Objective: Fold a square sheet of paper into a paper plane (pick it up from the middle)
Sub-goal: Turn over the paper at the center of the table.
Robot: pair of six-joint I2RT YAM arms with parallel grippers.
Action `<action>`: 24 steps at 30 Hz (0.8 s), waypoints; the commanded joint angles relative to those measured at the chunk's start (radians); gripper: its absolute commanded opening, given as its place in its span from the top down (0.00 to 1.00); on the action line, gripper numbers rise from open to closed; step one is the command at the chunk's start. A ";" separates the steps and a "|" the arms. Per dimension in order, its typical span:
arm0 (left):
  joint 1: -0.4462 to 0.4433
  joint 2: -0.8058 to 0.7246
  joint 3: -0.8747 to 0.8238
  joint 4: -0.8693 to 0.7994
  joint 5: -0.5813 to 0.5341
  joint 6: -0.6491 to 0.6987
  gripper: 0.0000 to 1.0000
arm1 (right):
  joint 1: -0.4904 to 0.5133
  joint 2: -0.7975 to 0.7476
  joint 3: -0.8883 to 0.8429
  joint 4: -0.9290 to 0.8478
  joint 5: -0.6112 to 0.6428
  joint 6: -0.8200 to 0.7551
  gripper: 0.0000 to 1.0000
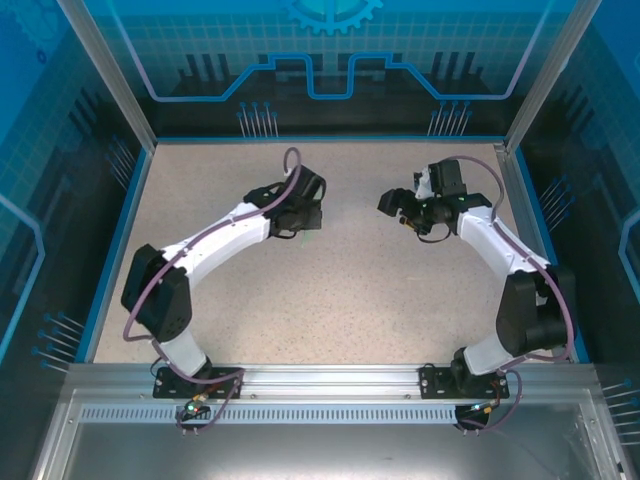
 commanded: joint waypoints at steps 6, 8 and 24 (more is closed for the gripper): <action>-0.050 0.245 0.145 -0.344 -0.408 -0.019 0.91 | 0.001 -0.041 -0.044 -0.061 0.142 -0.007 0.20; -0.056 0.285 0.158 -0.334 -0.378 -0.030 0.90 | 0.000 -0.038 -0.050 -0.060 0.146 -0.002 0.20; 0.092 0.026 -0.142 0.117 0.299 -0.118 0.27 | 0.176 0.087 0.016 -0.035 0.176 -0.033 0.21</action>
